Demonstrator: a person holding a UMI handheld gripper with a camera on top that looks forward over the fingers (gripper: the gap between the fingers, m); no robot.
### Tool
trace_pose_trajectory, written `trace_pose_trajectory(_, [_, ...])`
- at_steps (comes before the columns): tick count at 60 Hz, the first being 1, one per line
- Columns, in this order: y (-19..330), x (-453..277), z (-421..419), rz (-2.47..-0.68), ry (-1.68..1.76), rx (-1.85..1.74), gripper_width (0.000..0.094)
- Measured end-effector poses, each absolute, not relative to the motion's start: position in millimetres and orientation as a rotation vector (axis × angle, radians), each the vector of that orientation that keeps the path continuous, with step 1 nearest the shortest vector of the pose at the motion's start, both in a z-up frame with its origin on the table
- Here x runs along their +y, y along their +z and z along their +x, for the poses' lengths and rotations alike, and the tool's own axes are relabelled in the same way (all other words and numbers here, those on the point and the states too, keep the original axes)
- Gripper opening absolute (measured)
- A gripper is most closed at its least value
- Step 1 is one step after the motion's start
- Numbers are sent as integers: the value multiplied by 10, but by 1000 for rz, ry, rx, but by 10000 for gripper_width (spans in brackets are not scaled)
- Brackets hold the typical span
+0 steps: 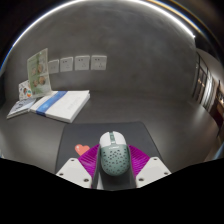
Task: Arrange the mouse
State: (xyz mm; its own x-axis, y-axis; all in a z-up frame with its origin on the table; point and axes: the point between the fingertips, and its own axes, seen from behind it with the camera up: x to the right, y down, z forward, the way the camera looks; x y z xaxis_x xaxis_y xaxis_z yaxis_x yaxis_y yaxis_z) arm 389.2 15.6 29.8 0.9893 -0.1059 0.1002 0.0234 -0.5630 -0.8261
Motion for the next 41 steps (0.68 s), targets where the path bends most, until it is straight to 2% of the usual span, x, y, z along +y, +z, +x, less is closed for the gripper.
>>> trace_pose_trajectory(9, [-23,135,3977,-2210,-71,23,444])
trace_pose_trajectory(13, [-25,136,3963,-2201,-43,9,505])
trace_pose_trajectory(15, [-35,128,3965,-2209,-43,-2,601])
trace_pose_trajectory(16, [-31,127,3968,-2210,-43,-12,560])
trace_pose_trajectory(22, [29,54,4029,-2219,-48,-59,902])
trace_pose_trajectory(24, [95,18,4014,-2199,-24,-68,835])
trace_pose_trajectory(32, [370,-456,3989,-2160,140,-28,851])
trace_pose_trajectory(41, [341,-1098,4491,-2153,26,41,855])
